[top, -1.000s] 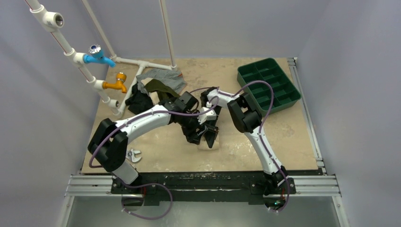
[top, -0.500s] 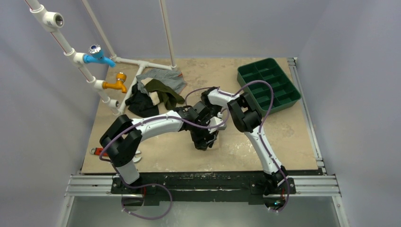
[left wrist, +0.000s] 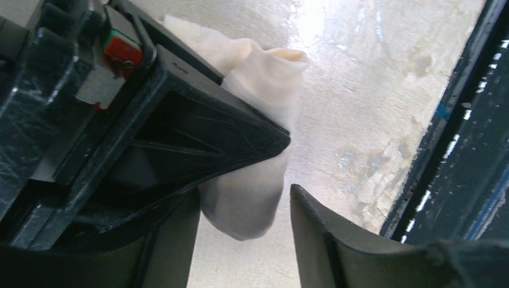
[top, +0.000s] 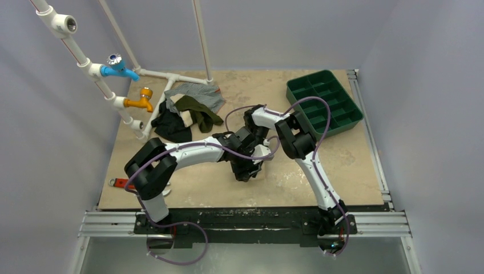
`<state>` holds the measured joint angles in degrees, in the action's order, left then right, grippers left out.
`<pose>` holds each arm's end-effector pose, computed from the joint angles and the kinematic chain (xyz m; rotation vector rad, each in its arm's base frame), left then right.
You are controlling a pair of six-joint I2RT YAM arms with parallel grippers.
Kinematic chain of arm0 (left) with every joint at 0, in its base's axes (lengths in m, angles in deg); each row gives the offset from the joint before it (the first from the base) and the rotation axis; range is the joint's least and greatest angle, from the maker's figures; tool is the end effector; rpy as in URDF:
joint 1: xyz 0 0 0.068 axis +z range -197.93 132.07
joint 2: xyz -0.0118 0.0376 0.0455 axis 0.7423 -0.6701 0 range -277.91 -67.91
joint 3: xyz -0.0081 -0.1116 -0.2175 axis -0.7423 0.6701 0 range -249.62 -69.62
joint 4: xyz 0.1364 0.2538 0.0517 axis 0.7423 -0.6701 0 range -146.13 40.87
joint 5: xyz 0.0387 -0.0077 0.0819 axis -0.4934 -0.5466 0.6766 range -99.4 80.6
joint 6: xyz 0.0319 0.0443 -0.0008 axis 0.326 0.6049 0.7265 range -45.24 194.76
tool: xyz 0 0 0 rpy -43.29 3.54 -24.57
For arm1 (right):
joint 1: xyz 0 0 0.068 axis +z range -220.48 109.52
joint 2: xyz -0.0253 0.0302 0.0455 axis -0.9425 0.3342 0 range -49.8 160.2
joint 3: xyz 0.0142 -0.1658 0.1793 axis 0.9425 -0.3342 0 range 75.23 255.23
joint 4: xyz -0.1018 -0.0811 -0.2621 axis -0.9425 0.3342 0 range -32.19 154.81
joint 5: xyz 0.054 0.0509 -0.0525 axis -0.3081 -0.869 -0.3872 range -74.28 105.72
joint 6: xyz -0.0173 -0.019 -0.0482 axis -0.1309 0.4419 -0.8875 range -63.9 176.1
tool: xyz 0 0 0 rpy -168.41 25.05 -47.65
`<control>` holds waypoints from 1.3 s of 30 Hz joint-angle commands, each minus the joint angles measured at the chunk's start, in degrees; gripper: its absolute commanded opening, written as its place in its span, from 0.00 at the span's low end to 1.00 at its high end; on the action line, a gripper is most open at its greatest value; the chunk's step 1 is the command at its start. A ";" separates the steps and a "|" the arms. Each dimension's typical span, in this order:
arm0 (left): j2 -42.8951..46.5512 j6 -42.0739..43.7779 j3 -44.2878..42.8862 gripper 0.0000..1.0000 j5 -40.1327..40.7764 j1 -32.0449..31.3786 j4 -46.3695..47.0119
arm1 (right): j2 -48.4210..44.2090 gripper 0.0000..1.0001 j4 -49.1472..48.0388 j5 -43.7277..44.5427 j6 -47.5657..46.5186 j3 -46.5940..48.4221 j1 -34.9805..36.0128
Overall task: Roll the underwear
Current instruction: Roll the underwear to the center of the board.
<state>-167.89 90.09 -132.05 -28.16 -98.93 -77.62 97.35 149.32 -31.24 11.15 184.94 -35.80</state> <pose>0.2187 -0.2886 0.1235 1.6017 2.2728 -0.6176 0.3237 0.2567 0.0425 1.2165 -2.0183 -1.0817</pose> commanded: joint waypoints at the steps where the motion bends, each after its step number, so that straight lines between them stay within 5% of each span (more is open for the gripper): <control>1: -4.70 -0.70 0.35 0.49 -0.21 -0.98 9.34 | 6.04 0.01 -13.08 13.00 -7.60 0.94 0.70; 12: -7.17 0.08 -0.31 0.00 -1.08 -0.94 6.09 | 4.98 0.13 -13.76 12.11 -7.88 -0.03 0.05; 29: -12.32 1.51 -3.10 0.00 -0.80 -0.91 -0.27 | -2.14 0.46 -13.73 8.67 -8.95 -4.37 -5.59; 39: -13.69 1.37 -4.44 0.00 -0.32 -0.93 -1.21 | -7.21 0.47 -13.63 7.07 -10.10 -7.18 -10.34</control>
<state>-175.61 89.50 -139.53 -31.25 -98.69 -77.21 92.06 149.10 -31.74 6.85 178.47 -43.78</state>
